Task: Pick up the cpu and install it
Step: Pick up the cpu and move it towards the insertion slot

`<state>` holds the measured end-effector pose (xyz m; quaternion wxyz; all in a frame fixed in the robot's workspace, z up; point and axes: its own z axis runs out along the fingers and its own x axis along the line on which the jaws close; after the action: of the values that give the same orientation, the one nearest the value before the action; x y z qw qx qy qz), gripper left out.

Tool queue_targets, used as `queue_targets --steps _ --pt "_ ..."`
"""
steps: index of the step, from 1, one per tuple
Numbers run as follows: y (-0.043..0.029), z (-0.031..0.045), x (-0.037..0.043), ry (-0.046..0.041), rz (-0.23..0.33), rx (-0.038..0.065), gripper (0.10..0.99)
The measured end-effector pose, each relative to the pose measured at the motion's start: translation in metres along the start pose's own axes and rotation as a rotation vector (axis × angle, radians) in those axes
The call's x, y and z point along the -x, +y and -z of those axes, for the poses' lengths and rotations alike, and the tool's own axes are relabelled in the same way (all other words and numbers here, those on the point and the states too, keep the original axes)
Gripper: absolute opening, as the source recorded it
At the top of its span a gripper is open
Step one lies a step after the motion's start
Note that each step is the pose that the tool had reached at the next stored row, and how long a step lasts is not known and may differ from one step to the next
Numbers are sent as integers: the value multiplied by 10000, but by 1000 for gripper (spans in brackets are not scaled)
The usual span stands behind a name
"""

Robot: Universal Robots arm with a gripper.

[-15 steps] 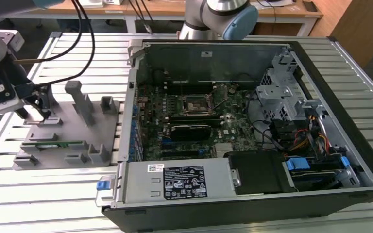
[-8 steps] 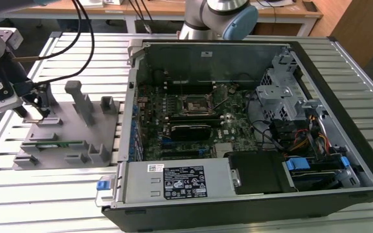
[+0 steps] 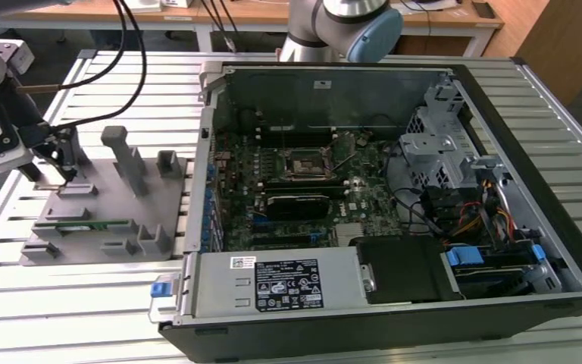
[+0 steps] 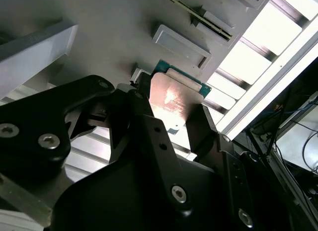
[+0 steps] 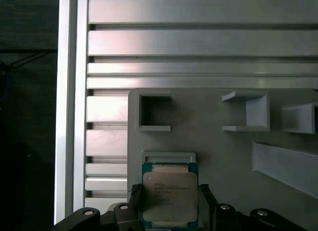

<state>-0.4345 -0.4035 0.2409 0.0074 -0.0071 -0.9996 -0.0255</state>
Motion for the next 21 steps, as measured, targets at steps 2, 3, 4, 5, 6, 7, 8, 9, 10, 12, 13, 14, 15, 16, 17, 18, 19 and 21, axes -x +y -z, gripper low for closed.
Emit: queue_targets --steps 2,3,4,5,6,7,8,9,10,12,13,14,15,16,17,18,19,21 --pt "1 12 0 -1 0 0 533" --pt "1 18 0 -1 0 0 533" --pt "2 25 0 -1 0 0 533" --pt "2 32 0 -1 -1 0 533" --pt "3 39 -1 -1 -1 0 533" --pt "3 45 -1 -1 -1 1 533" --pt "4 53 0 -2 0 1 533" --pt "4 60 -1 -1 0 0 533" --pt "5 69 -1 -1 0 1 533" --pt "6 84 -1 0 0 0 533" --pt "6 91 -1 -1 0 0 533" --pt "7 98 -1 -1 0 1 533" --pt "7 104 -1 -2 0 1 533" --pt "8 111 -2 -1 0 1 533" --pt "8 119 -2 -1 0 0 533" --pt "9 125 -2 -1 0 1 533" --pt "9 133 -2 -1 0 0 533" --pt "11 146 -2 -1 0 1 533"
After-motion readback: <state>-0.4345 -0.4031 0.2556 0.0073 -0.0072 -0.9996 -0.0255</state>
